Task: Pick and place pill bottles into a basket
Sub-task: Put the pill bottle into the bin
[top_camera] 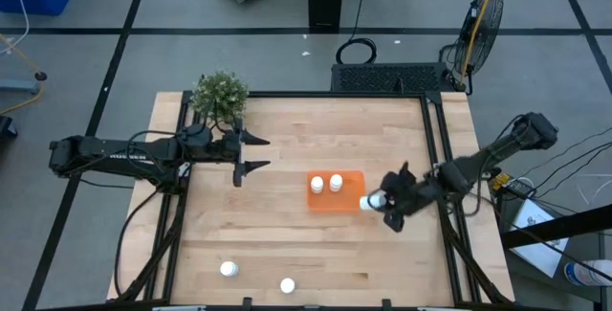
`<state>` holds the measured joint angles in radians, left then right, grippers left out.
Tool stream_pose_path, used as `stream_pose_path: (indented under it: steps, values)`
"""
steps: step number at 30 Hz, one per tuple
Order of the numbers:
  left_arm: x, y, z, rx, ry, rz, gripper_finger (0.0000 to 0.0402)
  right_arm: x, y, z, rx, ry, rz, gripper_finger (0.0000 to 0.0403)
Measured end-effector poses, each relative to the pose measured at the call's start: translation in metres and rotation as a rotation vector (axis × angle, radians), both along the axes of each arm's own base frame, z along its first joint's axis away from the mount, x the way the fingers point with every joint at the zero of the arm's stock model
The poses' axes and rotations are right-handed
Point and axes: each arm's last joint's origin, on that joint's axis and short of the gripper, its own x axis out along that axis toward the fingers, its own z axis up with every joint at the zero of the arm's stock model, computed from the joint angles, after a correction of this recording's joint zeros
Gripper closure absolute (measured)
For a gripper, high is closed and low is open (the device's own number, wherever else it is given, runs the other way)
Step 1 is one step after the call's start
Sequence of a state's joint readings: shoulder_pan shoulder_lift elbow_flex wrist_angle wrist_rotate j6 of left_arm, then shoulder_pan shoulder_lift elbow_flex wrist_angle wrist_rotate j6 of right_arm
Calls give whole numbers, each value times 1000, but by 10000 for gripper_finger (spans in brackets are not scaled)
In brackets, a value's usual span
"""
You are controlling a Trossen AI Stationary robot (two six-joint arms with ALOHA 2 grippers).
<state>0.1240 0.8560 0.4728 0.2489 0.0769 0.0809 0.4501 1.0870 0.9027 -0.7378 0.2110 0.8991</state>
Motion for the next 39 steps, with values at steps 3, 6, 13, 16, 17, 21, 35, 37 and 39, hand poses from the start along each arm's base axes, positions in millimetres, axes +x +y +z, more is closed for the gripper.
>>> stream_pose_path:
  steps: [3, 6, 13, 16, 17, 21, 35, 37, 39]
  values:
    - [0, 0, 0, 0, 0, 0, 128, 11, -16, 15, -21, -28, 37, 264]
    - [0, 0, 0, 1, 0, 1, 128, 23, -30, 32, -44, -59, 72, 264]
    - [0, 0, 0, 18, 0, -1, 128, 42, -55, 56, -117, 89, 91, 264]
    - [0, 0, 0, 19, -1, -2, 128, 51, -62, 59, -128, 195, 90, 264]
    - [0, 0, 0, 19, 0, -2, 128, 54, -63, 58, -121, 227, 96, 264]
    - [0, 0, 0, 20, -1, -1, 128, 71, -66, 49, -111, 290, 138, 264]
    - [0, 0, 0, 19, -2, 0, 128, 104, -75, 9, -75, 443, 241, 264]
    - [0, 0, 0, 19, -2, 0, 128, 106, -76, 5, -75, 458, 243, 264]
    - [0, 0, 0, 19, 0, -1, 128, 109, -77, 0, -76, 474, 250, 264]
